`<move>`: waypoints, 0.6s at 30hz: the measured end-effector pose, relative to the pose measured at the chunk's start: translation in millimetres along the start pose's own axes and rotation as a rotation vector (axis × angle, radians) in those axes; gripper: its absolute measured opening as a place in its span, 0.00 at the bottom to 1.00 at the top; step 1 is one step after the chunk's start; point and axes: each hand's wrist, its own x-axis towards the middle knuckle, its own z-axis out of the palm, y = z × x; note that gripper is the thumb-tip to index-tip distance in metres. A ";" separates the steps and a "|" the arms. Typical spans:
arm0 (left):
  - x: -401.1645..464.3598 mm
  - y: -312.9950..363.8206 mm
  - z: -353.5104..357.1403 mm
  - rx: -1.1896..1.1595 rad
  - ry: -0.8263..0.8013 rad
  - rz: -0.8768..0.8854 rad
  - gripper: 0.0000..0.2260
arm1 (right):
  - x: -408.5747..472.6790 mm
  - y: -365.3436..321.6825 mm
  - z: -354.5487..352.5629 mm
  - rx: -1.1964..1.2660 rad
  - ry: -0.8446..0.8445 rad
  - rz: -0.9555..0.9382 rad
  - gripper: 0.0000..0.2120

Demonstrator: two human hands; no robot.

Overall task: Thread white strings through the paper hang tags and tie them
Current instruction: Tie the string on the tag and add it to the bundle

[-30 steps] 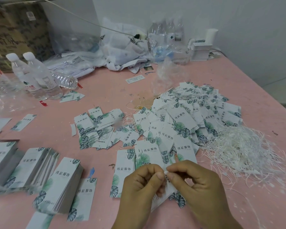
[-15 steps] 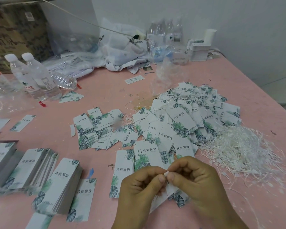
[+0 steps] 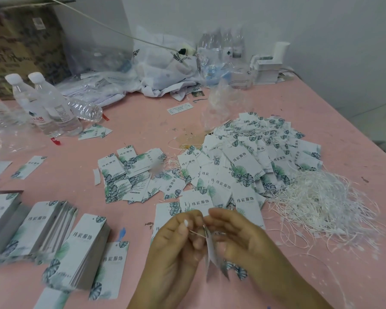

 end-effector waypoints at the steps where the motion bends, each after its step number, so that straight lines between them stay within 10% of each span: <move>1: 0.1 2.3 -0.1 -0.060 -0.013 -0.008 0.12 | 0.4 2.0 3.9 -0.012 -0.037 0.021 0.26; 12: 8.7 20.8 -12.1 -0.347 0.147 0.048 0.12 | 1.7 -2.1 4.1 0.112 -0.168 0.233 0.14; 18: 14.5 -3.1 -16.9 0.014 0.331 0.057 0.05 | 5.5 0.7 -2.8 0.496 0.054 0.200 0.16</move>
